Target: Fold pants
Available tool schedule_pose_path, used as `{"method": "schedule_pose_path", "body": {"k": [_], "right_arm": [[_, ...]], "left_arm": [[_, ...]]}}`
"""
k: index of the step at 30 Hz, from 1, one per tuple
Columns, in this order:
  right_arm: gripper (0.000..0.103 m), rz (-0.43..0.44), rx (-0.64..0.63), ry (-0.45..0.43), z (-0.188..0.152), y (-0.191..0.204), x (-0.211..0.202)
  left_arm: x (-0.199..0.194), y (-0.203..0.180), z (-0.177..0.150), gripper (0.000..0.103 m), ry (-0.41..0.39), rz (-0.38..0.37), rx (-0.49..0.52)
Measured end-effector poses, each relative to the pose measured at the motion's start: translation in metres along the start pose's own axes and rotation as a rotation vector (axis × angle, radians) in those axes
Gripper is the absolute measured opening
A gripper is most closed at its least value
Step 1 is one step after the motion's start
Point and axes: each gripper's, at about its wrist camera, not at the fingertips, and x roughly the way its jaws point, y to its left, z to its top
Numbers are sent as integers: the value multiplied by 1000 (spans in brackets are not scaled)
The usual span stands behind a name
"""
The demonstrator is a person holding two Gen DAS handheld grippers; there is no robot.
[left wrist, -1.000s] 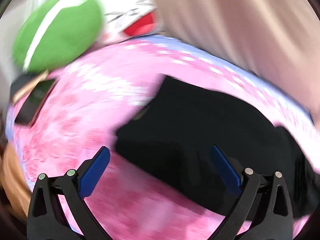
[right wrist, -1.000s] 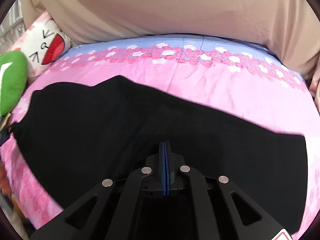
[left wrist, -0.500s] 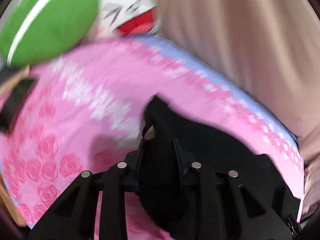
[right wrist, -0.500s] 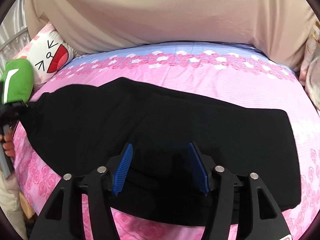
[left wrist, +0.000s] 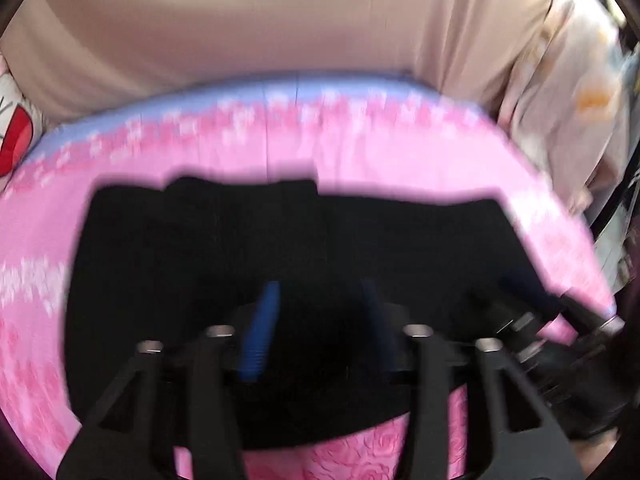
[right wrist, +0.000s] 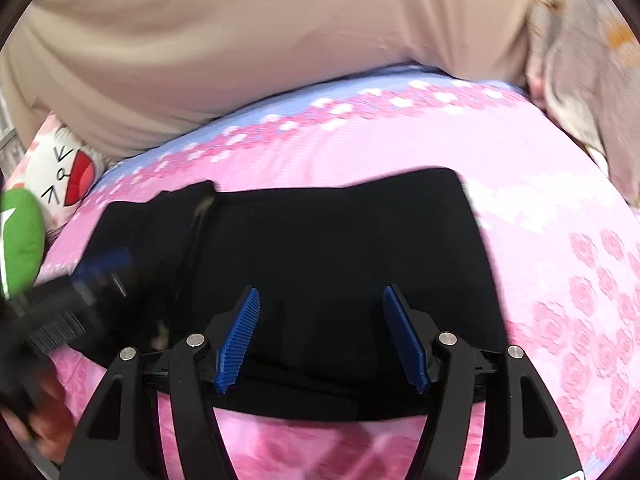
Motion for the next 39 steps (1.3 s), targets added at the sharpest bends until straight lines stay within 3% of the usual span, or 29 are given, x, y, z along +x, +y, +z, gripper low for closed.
{"method": "schedule_pose_path", "body": {"k": [1,2,5,8,13,15,18,19,21,22,23,26,28,31,33,34,38,39], "right_arm": [[63,10,17,-3,0,-9,-4],[63,25,25,-4,0,-14,-7],[69,69,35,-9,4,-18,-14],[70,207,44,7,15,-6,-8],[79,361,-30,96,26,51,25],[80,385,-41,146,26,70,44],[81,347,-63,205,19,94,70],[79,327,-71,168,15,100,70],[31,385,-99,160,11,111,67],[28,410,-91,169,10,115,65],[18,396,-119,154,12,124,60],[15,436,-142,104,28,132,33],[14,451,-144,18,53,118,-2],[15,379,-130,-83,73,79,-44],[16,256,-101,-120,76,39,-61],[16,150,-76,-120,70,13,-64],[18,-83,37,-1,35,-53,-32],[26,-124,41,27,25,-62,-20]], "left_arm": [[-5,-1,-4,82,-21,10,7],[-14,0,-6,94,-42,29,7],[-55,18,-5,97,-124,26,-16],[-90,56,-3,98,-198,137,-72],[-91,120,-17,98,-163,364,-191],[-91,142,-26,98,-150,396,-240],[-94,160,-37,98,-140,411,-273],[-94,165,-41,98,-137,414,-281],[-98,175,-50,98,-132,420,-292],[-97,177,-52,98,-128,421,-297],[-97,180,-53,98,-125,419,-304],[-97,182,-50,98,-126,405,-310],[-103,179,-46,98,-145,394,-302],[-107,169,-43,98,-168,375,-287],[-102,161,-42,98,-160,350,-276],[-97,157,-41,98,-152,339,-271],[-71,132,-36,98,-104,277,-244],[-65,127,-34,98,-92,260,-239]]}}
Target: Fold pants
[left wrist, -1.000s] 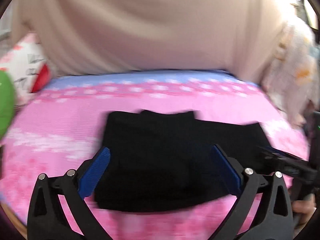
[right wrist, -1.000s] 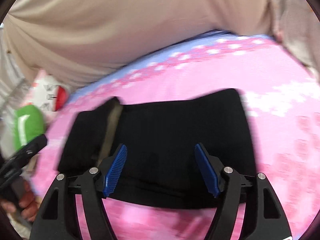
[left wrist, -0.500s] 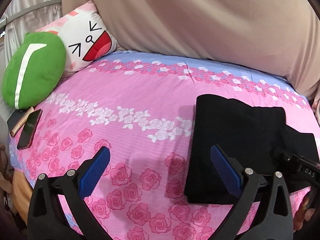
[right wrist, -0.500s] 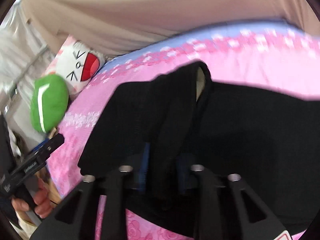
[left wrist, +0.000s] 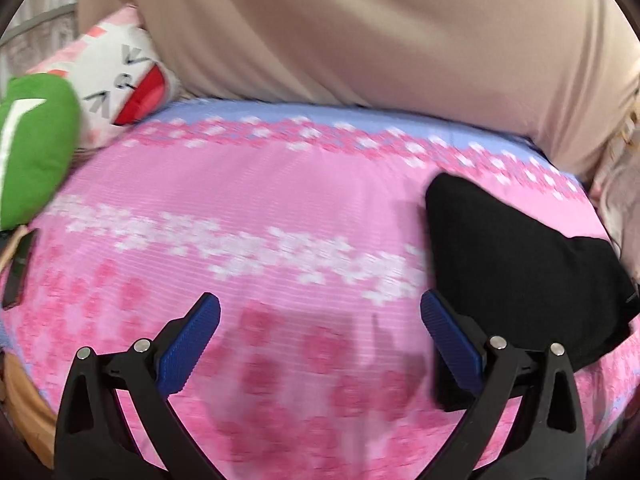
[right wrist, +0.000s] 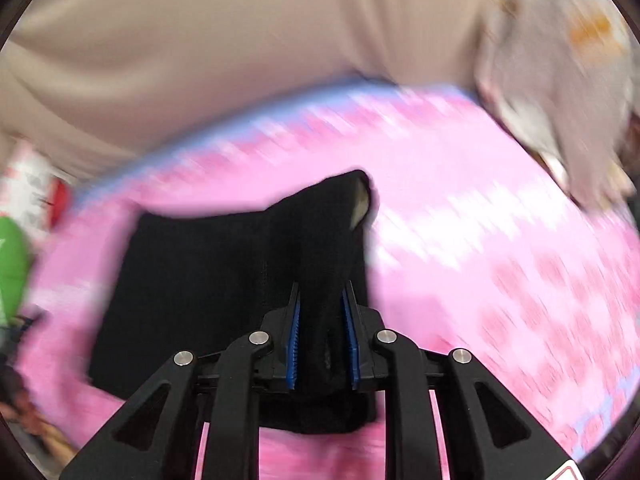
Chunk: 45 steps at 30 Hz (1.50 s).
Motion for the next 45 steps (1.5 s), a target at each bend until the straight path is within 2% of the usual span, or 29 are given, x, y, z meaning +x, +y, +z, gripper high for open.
{"method": "schedule_pose_path", "body": {"k": [2,4,6,8,10,12,16,17,18,19,20,21,22,23,25,27,29,30,31,32,33,34,36,38,40,41,42,44,45], "right_arm": [[29,51,37,-18,-9,-10,8],[41,61,55,-32,-7,-13,-1],[65,51,66,-72,-5,-20,-14],[74,63,89,-80,-5,-28,-19],[74,116,127,-58,-9,-40,-15],[74,178,177,-7,-15,-47,-3],[74,249,223,52,-26,-49,18],[74,278,244,62,-27,-49,24],[73,305,260,69,-28,-48,28],[69,321,264,64,-28,-45,30],[57,341,254,58,-27,-39,32],[49,318,230,54,-25,-31,31],[44,305,207,44,-23,-25,28],[38,304,182,30,-20,-16,21],[35,327,135,0,-14,2,4],[34,356,94,-14,-12,17,-10],[36,408,61,17,-18,31,-12],[42,413,45,42,-24,37,-6],[49,378,18,73,-34,43,5],[67,308,-13,89,-41,46,15],[71,256,-20,94,-49,45,21],[71,282,24,91,-52,40,20],[71,292,104,82,-47,29,9],[71,263,77,11,-32,31,-9],[71,228,26,-9,-21,39,-12],[70,203,-1,-6,-16,44,-8],[58,191,-24,4,-13,49,-4],[26,189,-69,37,-10,61,6],[25,189,-84,51,-10,68,10]], "left_arm": [[9,-18,0,98,35,-40,8],[14,-32,1,98,68,-86,12],[17,-39,2,98,94,-133,0],[25,-45,2,98,134,-204,-28],[38,-52,1,98,202,-299,-58],[49,-58,-1,98,238,-338,-79],[79,-75,-7,98,296,-368,-65],[84,-77,-9,95,298,-379,-65],[82,-78,-7,84,263,-380,-53],[83,-79,-6,62,264,-428,-43],[82,-76,-4,50,268,-445,-57],[80,-72,-2,43,262,-464,-74],[74,-66,2,27,246,-474,-70],[65,-60,6,20,220,-478,-71],[47,-42,15,19,192,-512,-77],[29,-22,16,19,180,-492,-72],[19,-6,8,23,171,-421,-34],[21,-1,6,25,179,-393,-23],[28,5,-5,31,207,-343,-8],[33,9,-9,37,221,-314,-4],[36,14,-17,39,219,-262,-10],[33,17,-18,48,202,-246,-15],[19,21,-14,56,148,-189,-6],[1,17,-6,71,53,-115,28],[-11,8,-1,81,-9,-87,69],[-14,-3,4,85,-39,-93,95],[-17,-7,4,87,-45,-107,106],[-22,-25,0,92,-40,-167,151],[-26,-28,-5,93,-38,-187,167]]}}
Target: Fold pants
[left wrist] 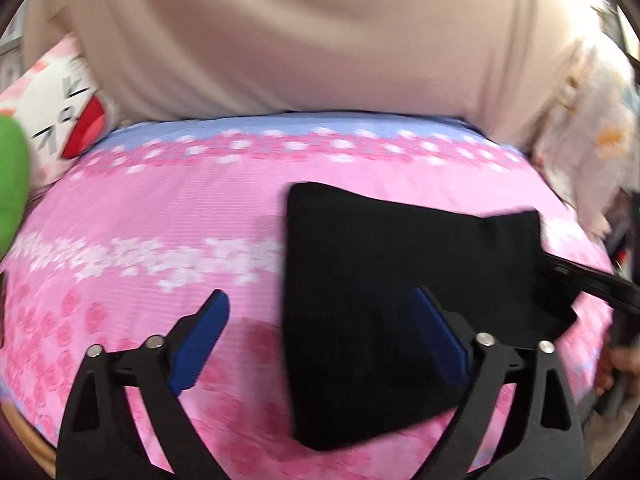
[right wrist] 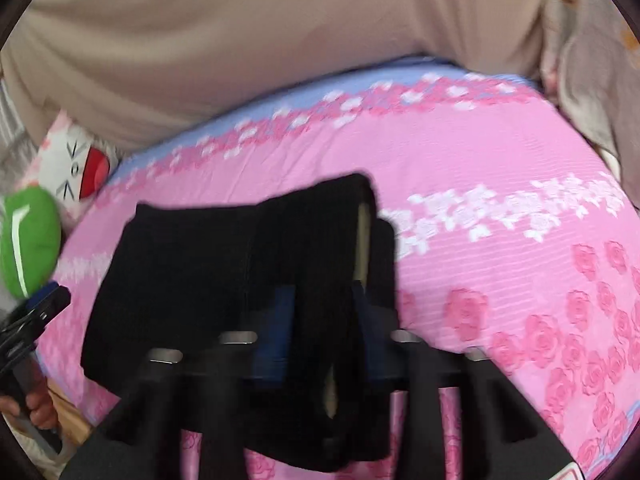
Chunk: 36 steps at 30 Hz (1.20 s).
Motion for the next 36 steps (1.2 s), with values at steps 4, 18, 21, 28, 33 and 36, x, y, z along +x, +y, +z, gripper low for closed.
{"method": "schedule_pose_path", "body": {"k": [4,18,21,28,33,36], "right_arm": [[24,15,-44,3,8,6,-6],[7,418,-11,44,67,25,-24],[10,370,-34,42,71,28,-21],[29,168,29,-41,41,-21,-45],[44,113,-92,63,8,-13,-25],[50,102,-143,90,5,1,2]], "left_arm": [[-4,-35,-18,94,19,-93,119],[27,-150,-27,96,30,-307,292],[54,-154,-19,40,81,-325,267],[66,-92,21,5,110,-440,11],[48,-57,47,5,47,-474,-78],[42,-63,56,5,31,-469,-65]]}}
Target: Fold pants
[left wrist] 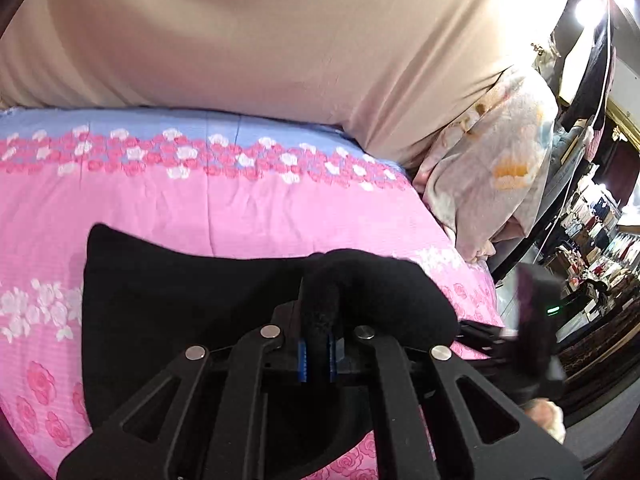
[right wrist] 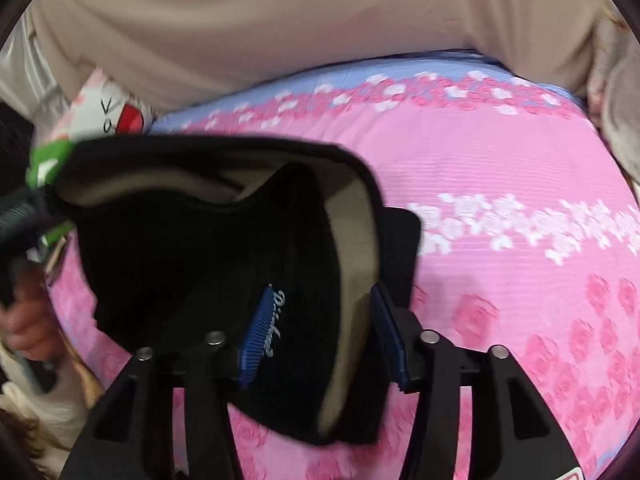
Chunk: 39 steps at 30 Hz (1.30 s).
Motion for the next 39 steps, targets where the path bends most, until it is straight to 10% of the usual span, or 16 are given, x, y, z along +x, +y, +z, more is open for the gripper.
{"method": "schedule_pose_path", "body": {"k": [2,3,5,9,13,16,19,25,27,31,35,39], "right_arm": [[46,15,-2,0,7,2,16],[22,22,-2,3,10,3,21],[7,21,0,-21,14,4,17],[0,28,52,-115,8,-12,-19],[5,-180,209,30,-18,-73,13],[11,-44,323,-39,-35,-86,-14],[56,61,272,-110,-34,-64,-43],[64,142,121,-51,-26,-8,-20],[26,37,43,-33,-30,11,-8],[9,24,-3,-122,-17,15,-47],[28,-102,11,-17,-32,-21,-32],[44,-6,154,-63,-45,-41,-41]], "left_arm": [[-2,-7,1,6,4,1,15],[-1,-11,1,6,11,-4,19],[-5,-22,0,6,22,-28,34],[3,-50,-23,13,77,-57,127],[56,-62,-71,39,243,6,198],[50,-56,-87,47,246,16,200],[12,-43,-77,87,145,34,177],[-40,7,-63,89,19,222,105],[-43,29,-66,89,26,281,50],[-36,67,-77,89,67,414,-8],[-30,80,-90,89,78,473,-14],[-36,83,-92,92,80,416,-71]]}}
